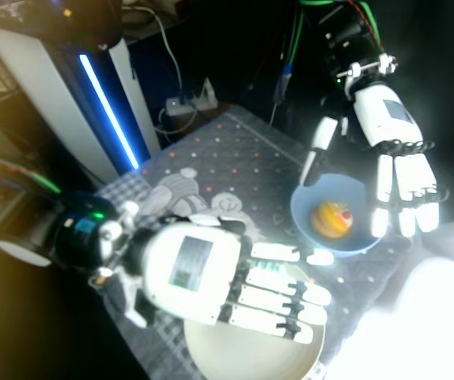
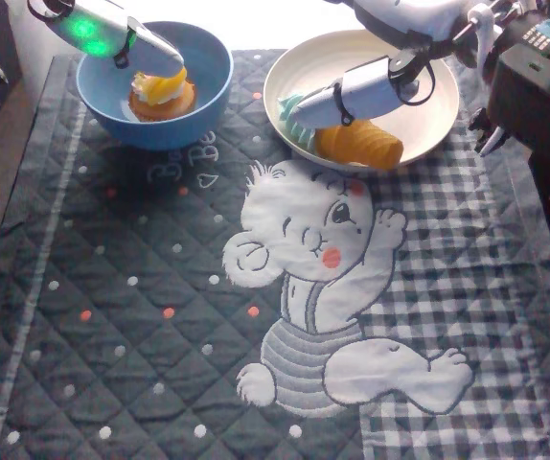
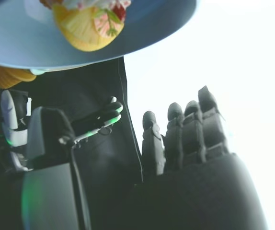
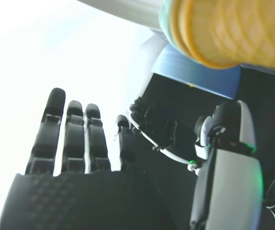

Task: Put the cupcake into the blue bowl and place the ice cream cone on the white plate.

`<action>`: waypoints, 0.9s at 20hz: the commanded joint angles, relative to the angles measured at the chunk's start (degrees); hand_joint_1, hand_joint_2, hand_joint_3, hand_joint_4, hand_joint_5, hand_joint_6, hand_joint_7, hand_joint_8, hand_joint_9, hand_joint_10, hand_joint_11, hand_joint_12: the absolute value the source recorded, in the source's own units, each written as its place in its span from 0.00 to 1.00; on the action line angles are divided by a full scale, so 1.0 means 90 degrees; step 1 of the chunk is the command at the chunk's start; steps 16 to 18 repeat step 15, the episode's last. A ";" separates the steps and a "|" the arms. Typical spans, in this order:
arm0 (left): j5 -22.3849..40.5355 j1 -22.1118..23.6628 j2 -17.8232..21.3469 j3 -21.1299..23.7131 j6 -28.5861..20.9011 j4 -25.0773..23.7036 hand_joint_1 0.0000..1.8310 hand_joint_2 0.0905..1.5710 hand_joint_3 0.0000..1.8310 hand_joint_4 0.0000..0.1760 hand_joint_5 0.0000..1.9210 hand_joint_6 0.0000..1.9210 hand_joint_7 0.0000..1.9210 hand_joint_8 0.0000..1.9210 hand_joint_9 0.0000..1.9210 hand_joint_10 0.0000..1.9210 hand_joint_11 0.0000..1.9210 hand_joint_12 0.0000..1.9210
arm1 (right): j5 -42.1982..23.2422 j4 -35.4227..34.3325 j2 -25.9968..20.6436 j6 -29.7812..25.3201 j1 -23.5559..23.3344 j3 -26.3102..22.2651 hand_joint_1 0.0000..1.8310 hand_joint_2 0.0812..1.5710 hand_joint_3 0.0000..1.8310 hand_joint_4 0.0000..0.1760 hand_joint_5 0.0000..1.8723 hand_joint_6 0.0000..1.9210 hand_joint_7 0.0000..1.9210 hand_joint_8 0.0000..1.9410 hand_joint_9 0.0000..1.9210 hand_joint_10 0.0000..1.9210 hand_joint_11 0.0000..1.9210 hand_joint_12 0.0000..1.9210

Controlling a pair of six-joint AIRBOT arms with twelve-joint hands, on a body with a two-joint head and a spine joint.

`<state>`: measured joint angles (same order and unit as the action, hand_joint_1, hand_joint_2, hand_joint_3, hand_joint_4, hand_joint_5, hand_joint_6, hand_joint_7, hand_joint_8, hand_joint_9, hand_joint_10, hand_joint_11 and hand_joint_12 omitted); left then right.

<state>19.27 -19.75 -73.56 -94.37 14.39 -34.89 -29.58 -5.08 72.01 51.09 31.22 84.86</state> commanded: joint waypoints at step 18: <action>0.2587 -0.0340 0.1512 0.1415 0.0722 0.1485 0.51 0.51 0.00 0.50 0.20 0.00 0.17 0.00 0.12 0.00 0.08 0.15 | -0.2775 0.0017 -0.1188 -0.0032 -0.0073 -0.1544 0.27 0.52 0.00 1.00 0.01 0.00 0.06 0.00 0.05 0.00 0.00 0.46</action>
